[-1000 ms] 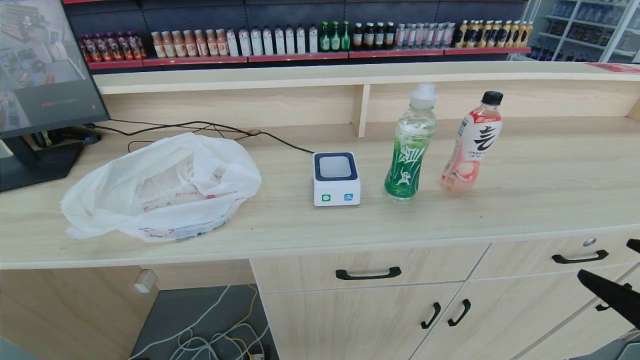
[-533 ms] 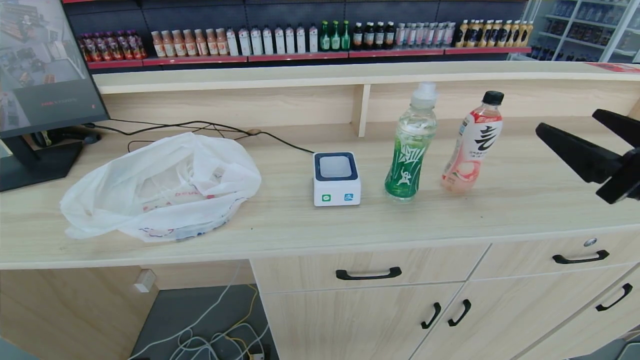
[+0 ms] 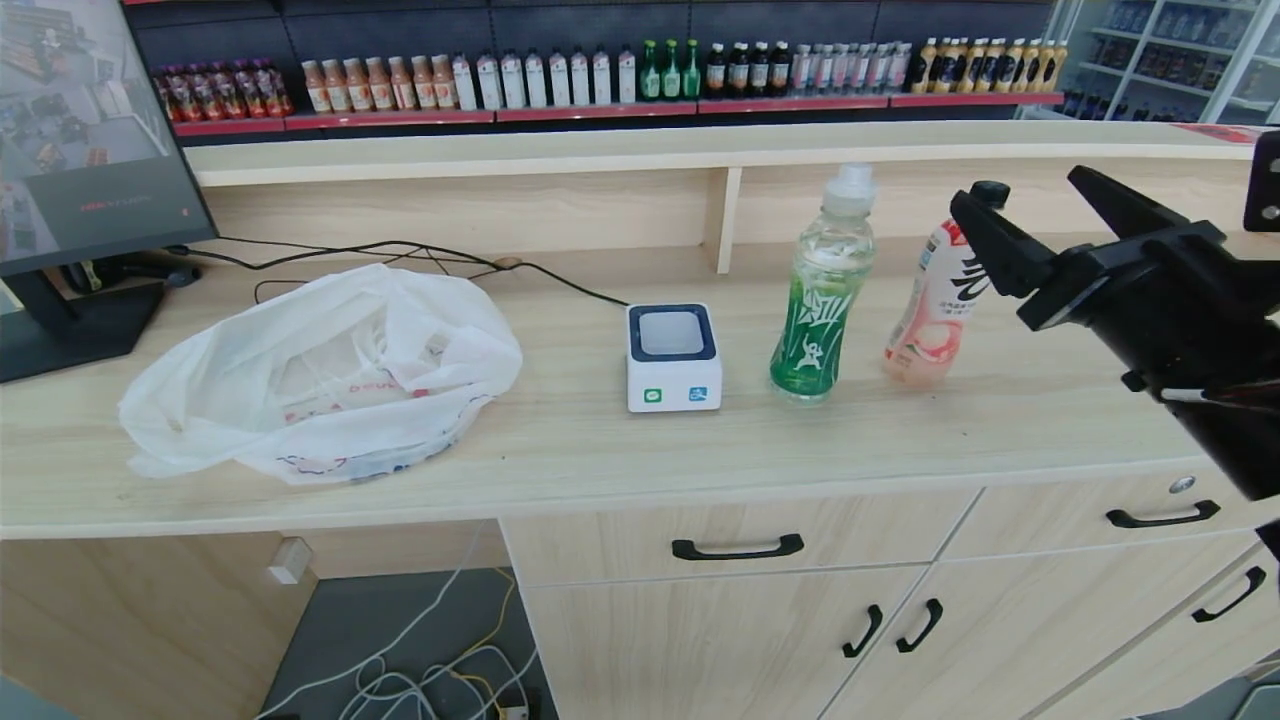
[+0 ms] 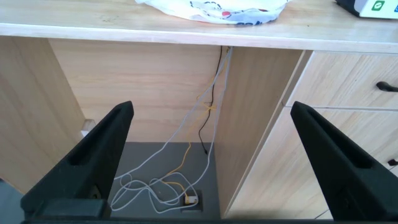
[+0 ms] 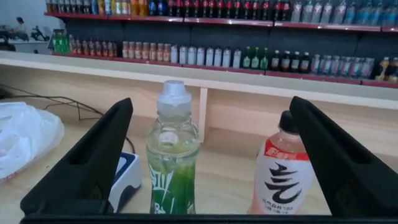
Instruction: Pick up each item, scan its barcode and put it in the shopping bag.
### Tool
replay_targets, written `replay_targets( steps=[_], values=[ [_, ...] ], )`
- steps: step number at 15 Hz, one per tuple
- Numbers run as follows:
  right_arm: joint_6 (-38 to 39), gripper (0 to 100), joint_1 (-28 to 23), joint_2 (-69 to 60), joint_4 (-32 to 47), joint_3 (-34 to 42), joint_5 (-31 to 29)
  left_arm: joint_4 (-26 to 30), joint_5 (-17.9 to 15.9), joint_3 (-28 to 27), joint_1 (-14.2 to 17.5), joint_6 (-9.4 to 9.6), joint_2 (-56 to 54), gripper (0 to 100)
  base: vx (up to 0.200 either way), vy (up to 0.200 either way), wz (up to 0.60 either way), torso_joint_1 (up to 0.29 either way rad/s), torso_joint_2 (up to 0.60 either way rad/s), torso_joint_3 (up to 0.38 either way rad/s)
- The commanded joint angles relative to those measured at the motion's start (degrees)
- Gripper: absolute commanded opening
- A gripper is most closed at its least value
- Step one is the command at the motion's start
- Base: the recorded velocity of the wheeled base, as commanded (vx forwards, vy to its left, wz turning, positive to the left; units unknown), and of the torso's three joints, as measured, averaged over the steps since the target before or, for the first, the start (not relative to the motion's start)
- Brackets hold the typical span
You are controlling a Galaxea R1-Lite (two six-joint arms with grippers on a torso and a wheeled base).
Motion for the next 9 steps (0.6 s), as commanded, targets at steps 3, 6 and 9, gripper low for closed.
replay_targets(
  steps=[3, 6, 9],
  values=[
    [0.35, 100, 8.1, 12.24, -5.75, -1.37, -4.46, 0.0, 0.01, 0.0, 0.0, 0.0, -0.02, 100, 0.0, 0.0, 0.0, 0.0, 0.0, 0.0],
    [0.44, 100, 8.19, 13.2, -5.75, -0.5, -4.55, 0.0, 0.01, 0.0, 0.0, 0.0, -0.02, 100, 0.0, 0.0, 0.0, 0.0, 0.0, 0.0],
    [2.11, 100, 7.58, 13.2, -5.75, 2.32, -4.46, 0.0, 0.01, 0.0, 0.0, 0.0, -0.02, 100, 0.0, 0.0, 0.0, 0.0, 0.0, 0.0]
  ],
)
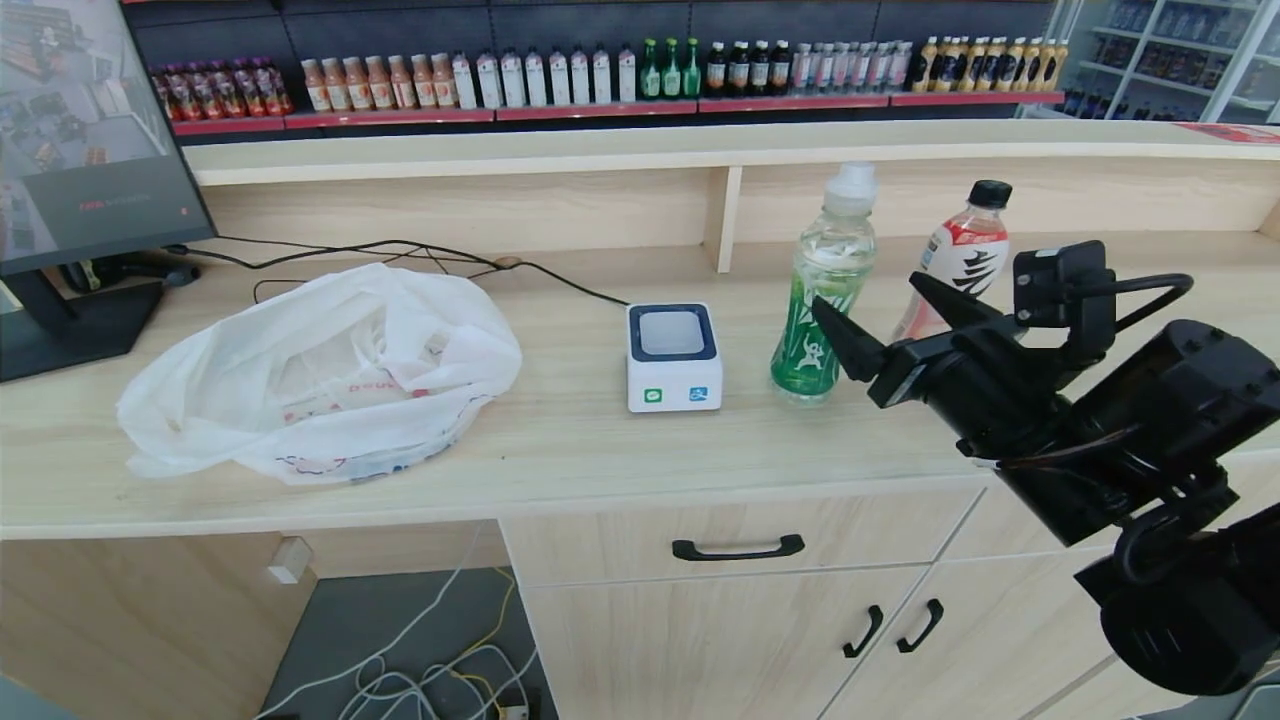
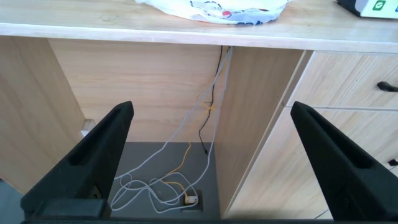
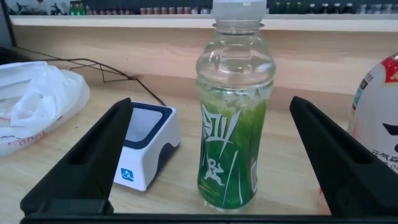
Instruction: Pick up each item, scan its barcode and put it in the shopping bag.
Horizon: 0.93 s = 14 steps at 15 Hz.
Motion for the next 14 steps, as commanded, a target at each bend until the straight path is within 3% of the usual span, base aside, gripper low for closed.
replay_targets(
  steps=[1, 14],
  values=[
    [0.12, 100, -0.18, 0.31, -0.06, 1.07, 0.07, 0.0, 0.01, 0.0, 0.0, 0.0, -0.02, 100, 0.0, 0.0, 0.0, 0.0, 0.0, 0.0],
    [2.23, 100, -0.18, 6.99, -0.06, -2.97, 0.07, 0.0, 0.01, 0.0, 0.0, 0.0, -0.02, 100, 0.0, 0.0, 0.0, 0.0, 0.0, 0.0]
  ],
)
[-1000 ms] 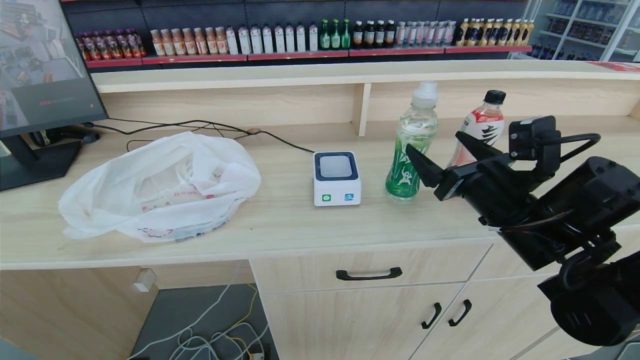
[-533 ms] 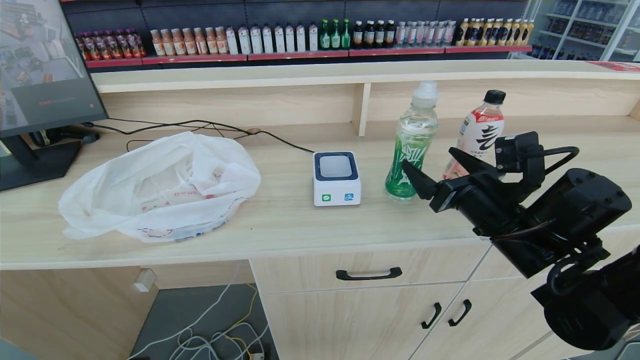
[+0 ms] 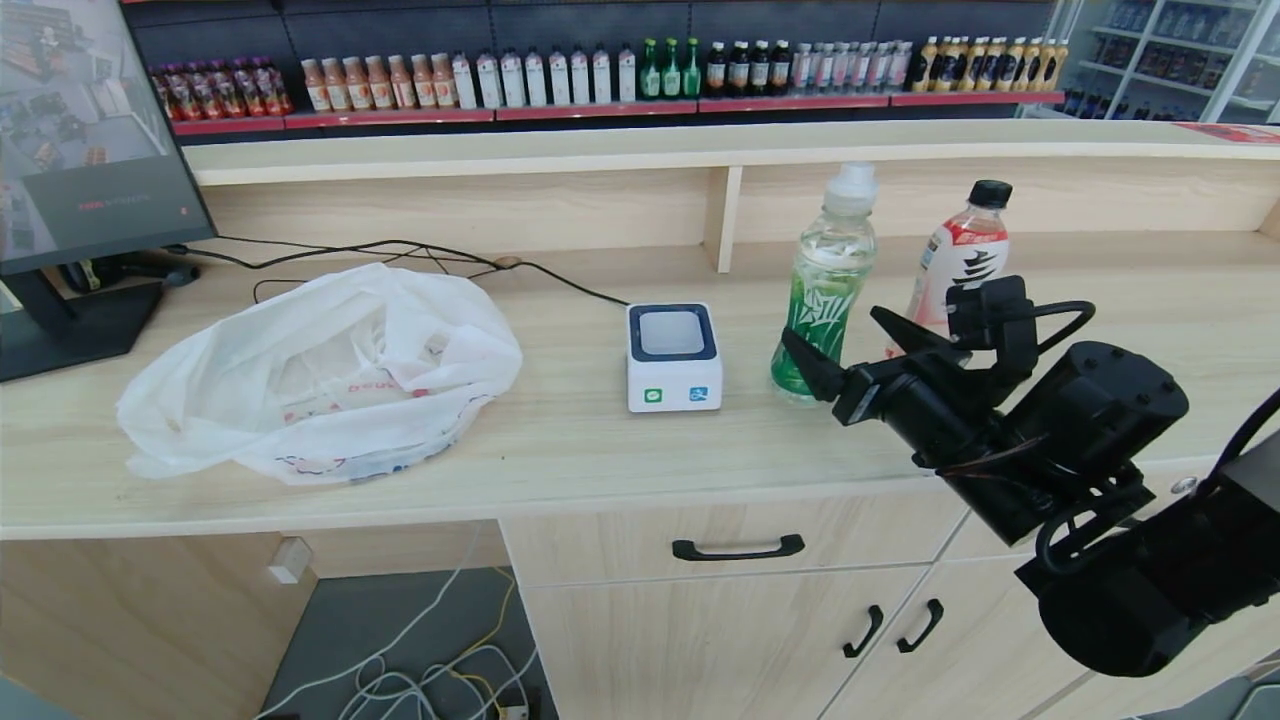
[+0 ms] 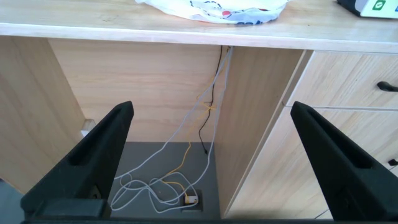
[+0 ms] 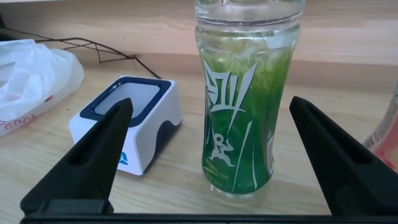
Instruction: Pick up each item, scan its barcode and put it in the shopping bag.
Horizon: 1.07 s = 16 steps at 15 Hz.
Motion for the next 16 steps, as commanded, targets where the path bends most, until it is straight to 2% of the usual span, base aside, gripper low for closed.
replay_targets(
  steps=[1, 16],
  values=[
    [-0.07, 100, 0.02, 0.27, -0.08, -0.08, 0.01, 0.0, -0.01, 0.0, 0.0, 0.0, -0.02, 100, 0.0, 0.0, 0.0, 0.0, 0.0, 0.0],
    [-0.15, 100, -0.78, 7.75, -0.08, -8.16, 0.01, 0.0, -0.01, 0.0, 0.0, 0.0, -0.02, 100, 0.0, 0.0, 0.0, 0.0, 0.0, 0.0]
  ],
)
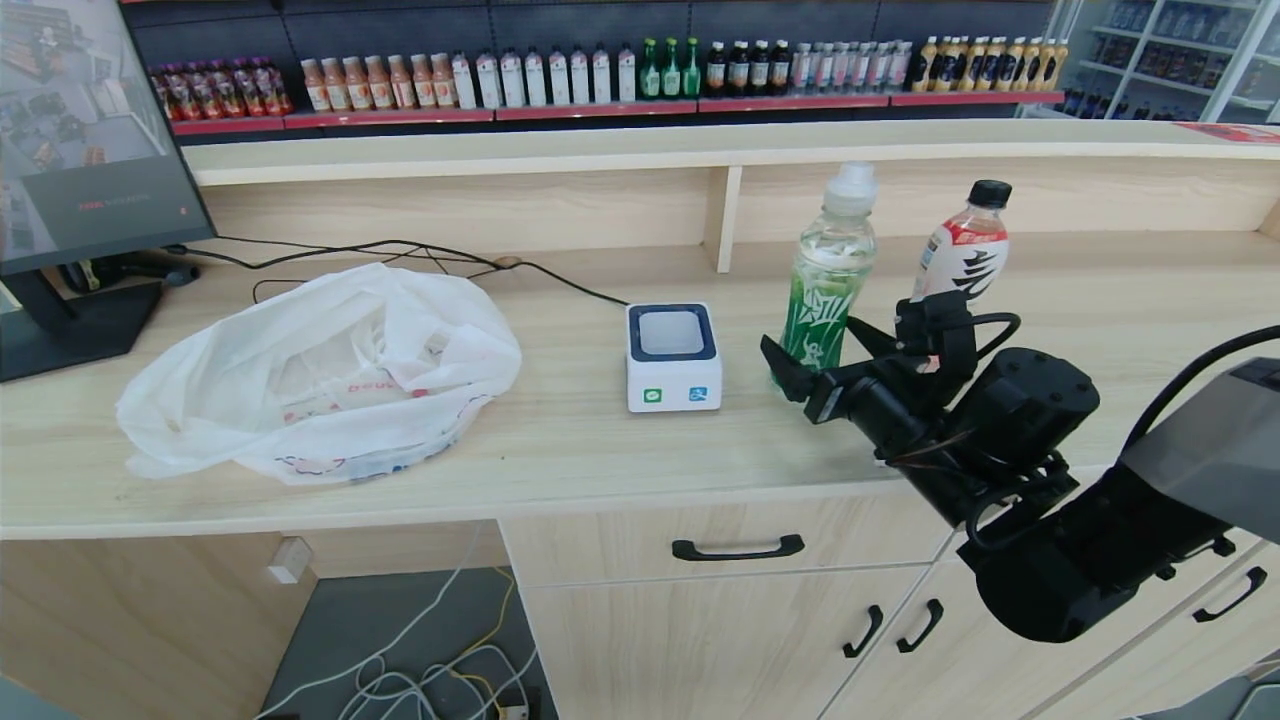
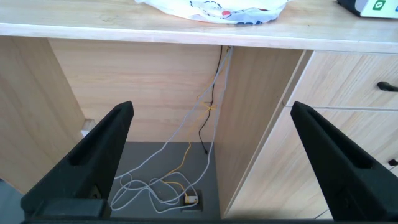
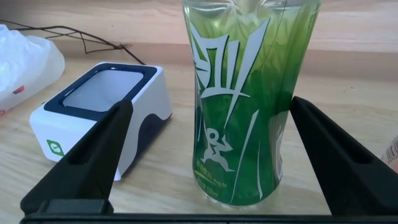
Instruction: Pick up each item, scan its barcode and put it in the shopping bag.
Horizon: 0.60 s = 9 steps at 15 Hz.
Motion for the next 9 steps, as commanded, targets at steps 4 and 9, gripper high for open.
replay_targets(
  steps=[4, 9],
  values=[
    [0.16, 100, -0.06, 1.3, -0.08, -3.1, 0.01, 0.0, -0.01, 0.0, 0.0, 0.0, -0.02, 100, 0.0, 0.0, 0.0, 0.0, 0.0, 0.0],
    [0.25, 100, -0.76, 2.88, -0.08, -4.07, 0.19, 0.0, -0.01, 0.0, 0.0, 0.0, -0.02, 100, 0.0, 0.0, 0.0, 0.0, 0.0, 0.0]
  ],
)
